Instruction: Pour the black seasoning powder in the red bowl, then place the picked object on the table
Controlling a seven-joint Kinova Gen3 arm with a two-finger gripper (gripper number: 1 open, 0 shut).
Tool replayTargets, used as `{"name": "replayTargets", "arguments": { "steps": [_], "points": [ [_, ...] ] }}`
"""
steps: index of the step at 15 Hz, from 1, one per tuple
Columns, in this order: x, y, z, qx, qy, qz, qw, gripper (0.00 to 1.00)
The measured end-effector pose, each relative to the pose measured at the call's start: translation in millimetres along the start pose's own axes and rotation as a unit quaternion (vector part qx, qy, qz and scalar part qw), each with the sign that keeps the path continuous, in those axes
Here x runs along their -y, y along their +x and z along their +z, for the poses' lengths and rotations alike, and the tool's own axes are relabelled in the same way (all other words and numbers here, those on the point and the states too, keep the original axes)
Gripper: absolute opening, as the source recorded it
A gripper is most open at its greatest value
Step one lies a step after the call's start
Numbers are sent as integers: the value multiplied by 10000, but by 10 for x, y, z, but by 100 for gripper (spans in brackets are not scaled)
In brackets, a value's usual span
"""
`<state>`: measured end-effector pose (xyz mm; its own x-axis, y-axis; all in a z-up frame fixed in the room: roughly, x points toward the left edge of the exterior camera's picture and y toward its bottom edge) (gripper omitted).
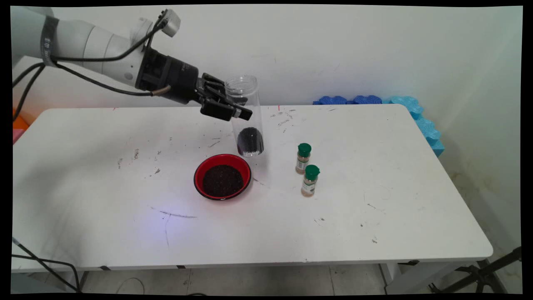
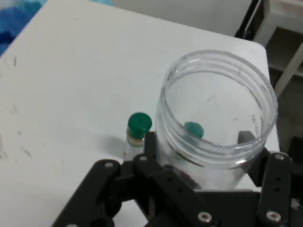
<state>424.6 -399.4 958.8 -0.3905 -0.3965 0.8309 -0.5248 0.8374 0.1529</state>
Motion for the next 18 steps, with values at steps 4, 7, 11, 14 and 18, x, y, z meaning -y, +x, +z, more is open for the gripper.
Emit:
{"name": "replayTargets", "arguments": {
  "steps": [4, 7, 11, 14, 18],
  "points": [
    [-78, 63, 31, -21, 44, 638, 9979, 0],
    [-120, 84, 47, -32, 57, 882, 9961, 0],
    [-169, 75, 97, -39, 57, 1014, 9948, 0],
    [-181, 5, 180, -30, 62, 983, 9951, 0],
    [-169, -119, 336, -16, 77, 909, 9958, 0]
  ]
}}
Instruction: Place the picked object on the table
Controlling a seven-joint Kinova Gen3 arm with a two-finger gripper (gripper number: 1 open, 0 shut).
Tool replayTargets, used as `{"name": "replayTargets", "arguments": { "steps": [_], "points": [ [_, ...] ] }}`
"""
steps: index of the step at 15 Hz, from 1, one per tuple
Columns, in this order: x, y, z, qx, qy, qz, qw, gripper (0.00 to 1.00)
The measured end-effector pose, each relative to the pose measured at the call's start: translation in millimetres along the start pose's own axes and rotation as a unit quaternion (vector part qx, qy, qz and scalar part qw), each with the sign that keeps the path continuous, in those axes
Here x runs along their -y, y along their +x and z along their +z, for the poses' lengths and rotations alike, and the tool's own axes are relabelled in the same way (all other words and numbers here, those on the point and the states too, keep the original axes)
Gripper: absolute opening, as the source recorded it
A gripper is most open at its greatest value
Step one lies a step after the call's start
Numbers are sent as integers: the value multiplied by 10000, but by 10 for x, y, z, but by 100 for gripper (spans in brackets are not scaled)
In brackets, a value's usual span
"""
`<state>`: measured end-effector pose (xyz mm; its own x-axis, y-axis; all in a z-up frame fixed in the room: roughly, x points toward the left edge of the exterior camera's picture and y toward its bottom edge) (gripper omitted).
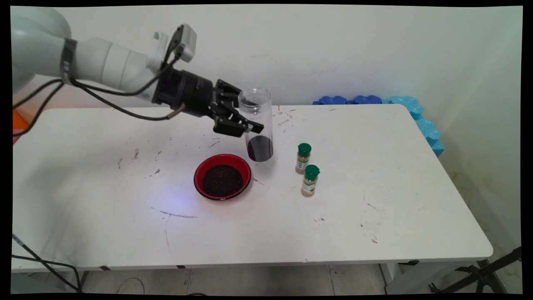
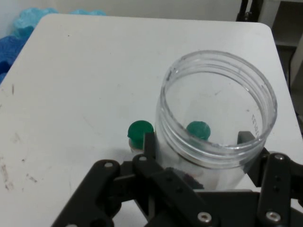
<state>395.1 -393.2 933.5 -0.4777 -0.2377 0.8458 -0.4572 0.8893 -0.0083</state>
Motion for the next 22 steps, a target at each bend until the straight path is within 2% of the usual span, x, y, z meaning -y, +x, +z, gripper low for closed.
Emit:
{"name": "replayTargets", "arguments": {
  "steps": [7, 22],
  "points": [
    [6, -265, 363, 26, 61, -313, 9995, 0],
    [39, -635, 943, 72, 199, -808, 9965, 0]
  ]
}}
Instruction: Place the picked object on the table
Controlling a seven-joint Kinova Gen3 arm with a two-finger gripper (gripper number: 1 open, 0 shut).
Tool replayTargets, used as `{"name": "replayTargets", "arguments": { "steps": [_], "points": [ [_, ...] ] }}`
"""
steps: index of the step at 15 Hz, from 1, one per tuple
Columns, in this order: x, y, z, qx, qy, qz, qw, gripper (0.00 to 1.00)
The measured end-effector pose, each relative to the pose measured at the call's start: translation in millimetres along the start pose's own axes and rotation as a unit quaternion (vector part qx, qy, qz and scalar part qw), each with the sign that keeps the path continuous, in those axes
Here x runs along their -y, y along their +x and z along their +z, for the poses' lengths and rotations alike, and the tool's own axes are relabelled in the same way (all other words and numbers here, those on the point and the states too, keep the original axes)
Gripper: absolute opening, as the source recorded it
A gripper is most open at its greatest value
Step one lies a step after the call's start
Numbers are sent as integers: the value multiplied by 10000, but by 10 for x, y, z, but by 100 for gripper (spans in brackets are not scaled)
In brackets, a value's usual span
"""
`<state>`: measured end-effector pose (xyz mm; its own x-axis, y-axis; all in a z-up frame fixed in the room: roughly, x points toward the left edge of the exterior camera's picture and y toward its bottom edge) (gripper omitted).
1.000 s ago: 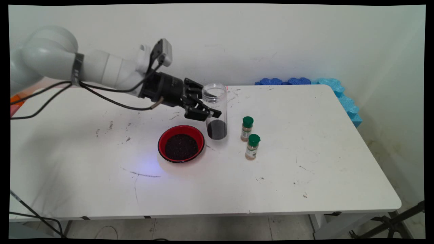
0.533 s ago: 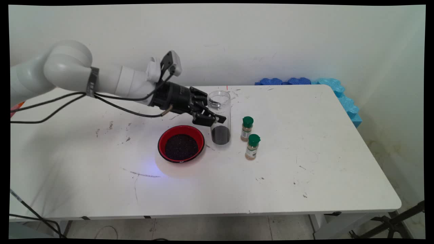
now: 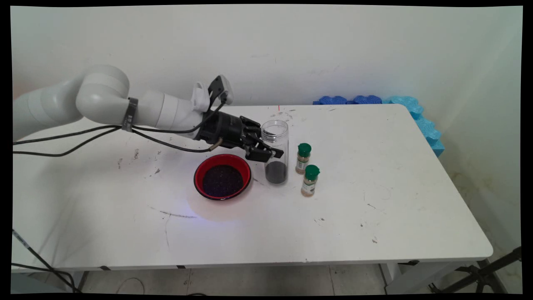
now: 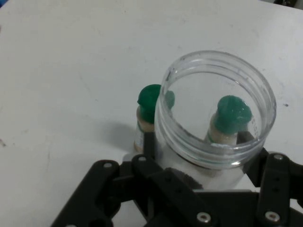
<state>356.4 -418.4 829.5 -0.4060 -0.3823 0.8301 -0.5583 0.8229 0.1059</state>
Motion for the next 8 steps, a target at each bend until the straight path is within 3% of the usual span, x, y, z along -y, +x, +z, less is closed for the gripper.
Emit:
{"name": "replayTargets", "arguments": {
  "steps": [8],
  "points": [
    [4, -82, 120, 23, 29, -21, 10000, 0]
  ]
}}
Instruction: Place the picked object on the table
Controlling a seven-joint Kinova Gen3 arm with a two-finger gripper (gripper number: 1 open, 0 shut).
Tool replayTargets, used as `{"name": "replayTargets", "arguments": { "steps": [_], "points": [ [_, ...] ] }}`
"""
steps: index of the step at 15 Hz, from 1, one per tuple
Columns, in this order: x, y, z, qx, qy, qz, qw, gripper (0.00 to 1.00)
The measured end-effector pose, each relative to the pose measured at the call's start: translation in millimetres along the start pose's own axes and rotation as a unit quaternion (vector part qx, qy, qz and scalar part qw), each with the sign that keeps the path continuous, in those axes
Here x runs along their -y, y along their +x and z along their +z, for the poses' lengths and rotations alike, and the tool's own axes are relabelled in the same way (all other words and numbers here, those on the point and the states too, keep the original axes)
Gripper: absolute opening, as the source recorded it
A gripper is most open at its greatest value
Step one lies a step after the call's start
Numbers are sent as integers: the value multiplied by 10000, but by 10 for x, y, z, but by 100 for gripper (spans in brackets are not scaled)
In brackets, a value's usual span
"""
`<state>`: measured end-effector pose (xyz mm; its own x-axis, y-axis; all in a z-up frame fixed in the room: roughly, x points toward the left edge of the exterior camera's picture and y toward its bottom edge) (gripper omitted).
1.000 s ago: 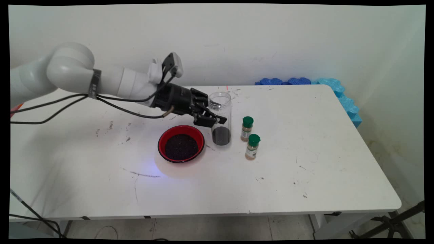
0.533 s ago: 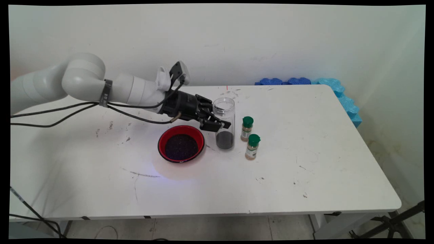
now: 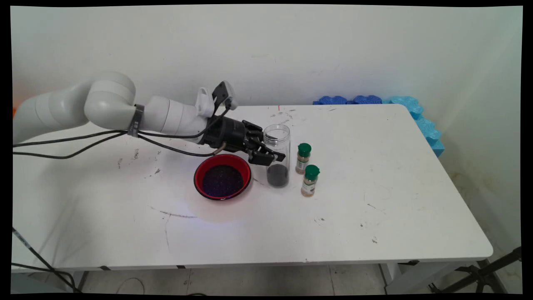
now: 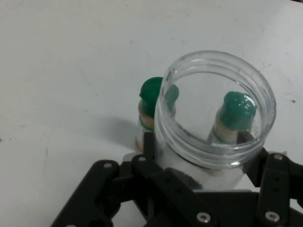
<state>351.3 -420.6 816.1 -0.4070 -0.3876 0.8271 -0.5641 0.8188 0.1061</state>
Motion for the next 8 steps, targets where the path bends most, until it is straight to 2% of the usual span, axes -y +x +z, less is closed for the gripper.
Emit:
{"name": "replayTargets", "arguments": {
  "steps": [5, 6, 8],
  "points": [
    [-2, -32, 61, 12, 25, 1, 10000, 0],
    [-3, -34, 70, 4, 31, -2, 10000, 100],
    [-2, -37, 79, 2, 44, 9, 10000, 100]
  ]
}}
